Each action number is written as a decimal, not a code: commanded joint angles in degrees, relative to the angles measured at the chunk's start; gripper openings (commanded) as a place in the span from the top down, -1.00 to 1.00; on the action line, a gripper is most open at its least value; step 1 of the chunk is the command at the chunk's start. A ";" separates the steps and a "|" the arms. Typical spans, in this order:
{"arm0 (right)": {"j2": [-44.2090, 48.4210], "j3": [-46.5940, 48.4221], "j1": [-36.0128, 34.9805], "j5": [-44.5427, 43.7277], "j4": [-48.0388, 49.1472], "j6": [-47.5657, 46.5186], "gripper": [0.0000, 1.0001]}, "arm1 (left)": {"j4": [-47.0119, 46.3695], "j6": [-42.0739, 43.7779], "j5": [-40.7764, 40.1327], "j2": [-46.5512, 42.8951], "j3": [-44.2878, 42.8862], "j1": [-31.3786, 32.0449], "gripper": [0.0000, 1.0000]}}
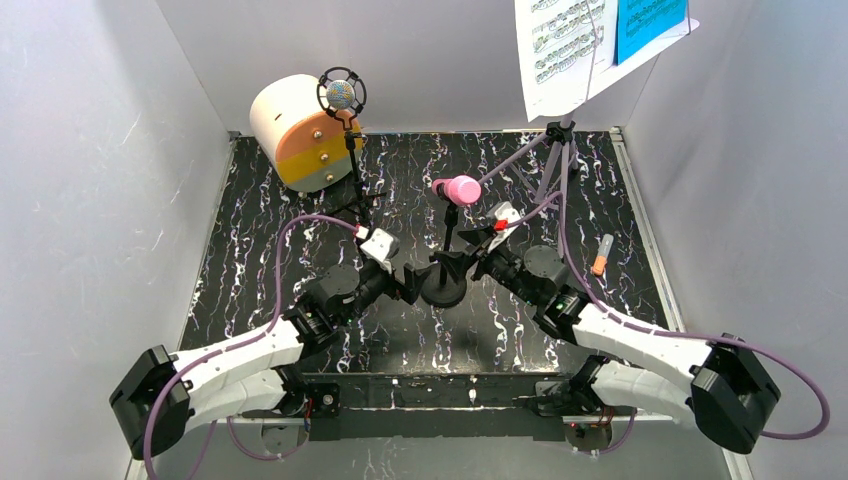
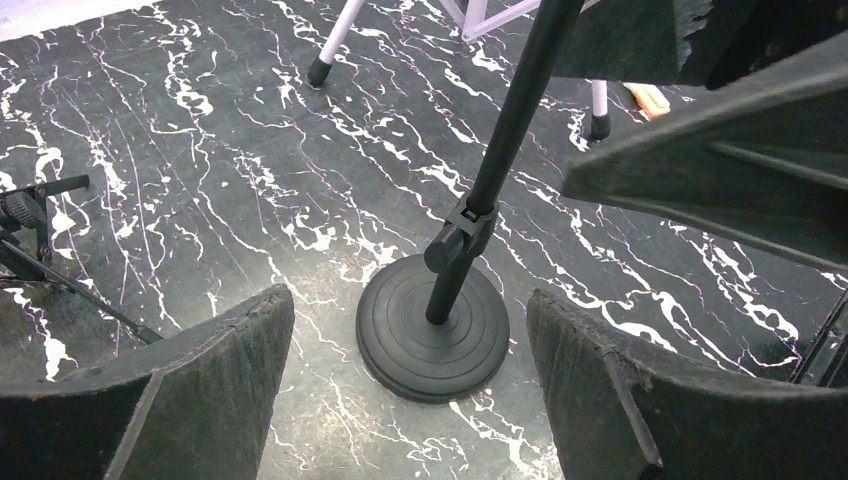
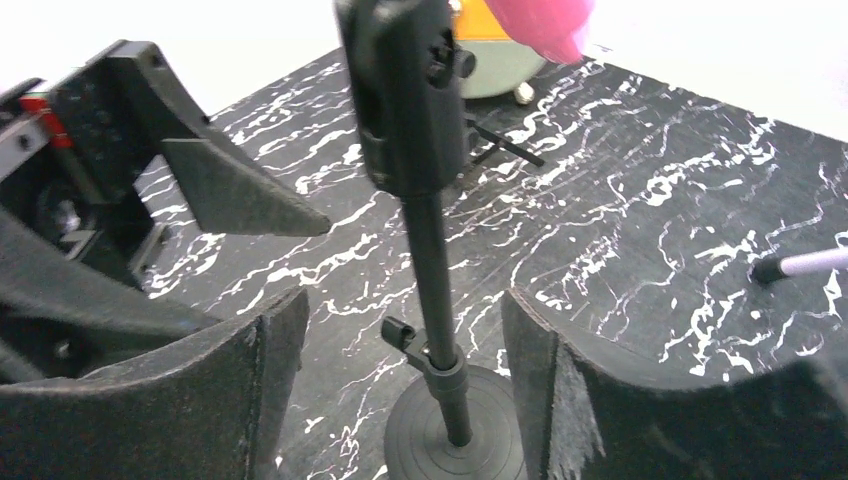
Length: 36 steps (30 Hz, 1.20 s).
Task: Pack up the instrument practice props
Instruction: Place the microphone stand with the microphone at the center of the board, then unscrew the knob on the microphone stand.
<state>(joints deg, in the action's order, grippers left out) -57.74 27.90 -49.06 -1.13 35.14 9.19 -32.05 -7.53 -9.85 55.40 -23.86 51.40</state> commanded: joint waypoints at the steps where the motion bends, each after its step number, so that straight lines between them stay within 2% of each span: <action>1: -2.67 -0.09 -1.12 -6.81 8.03 -1.82 -0.50 | -2.10 0.93 -0.37 0.51 0.47 -0.32 -0.69; 6: -5.15 -1.06 -1.62 -8.54 11.08 -1.73 -0.26 | -5.49 2.44 -0.10 2.85 2.34 -1.11 -0.68; 11: -8.18 -1.21 -1.89 -8.90 13.48 -2.47 -0.12 | -6.33 4.66 2.58 3.72 3.30 -3.92 -0.68; 17: -10.29 -1.68 -2.00 -8.19 15.48 -3.10 0.15 | -13.81 3.45 14.00 4.35 5.57 -7.88 -0.68; 22: -11.79 -1.97 -2.05 -7.16 16.79 -4.40 0.44 | -18.23 0.02 16.15 9.26 5.00 -8.52 -0.68; 29: -11.30 -3.33 -2.05 -5.69 16.90 -5.49 0.97 | -23.33 -12.55 12.73 13.54 4.37 -9.12 -0.65; 36: -10.46 -5.46 -2.01 -4.27 17.99 -6.62 0.97 | -31.04 -19.66 14.32 15.97 5.74 -9.15 -0.53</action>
<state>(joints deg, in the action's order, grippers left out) -69.01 24.03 -50.81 -6.66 51.24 3.53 -55.72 -21.74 3.73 70.22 -18.44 42.48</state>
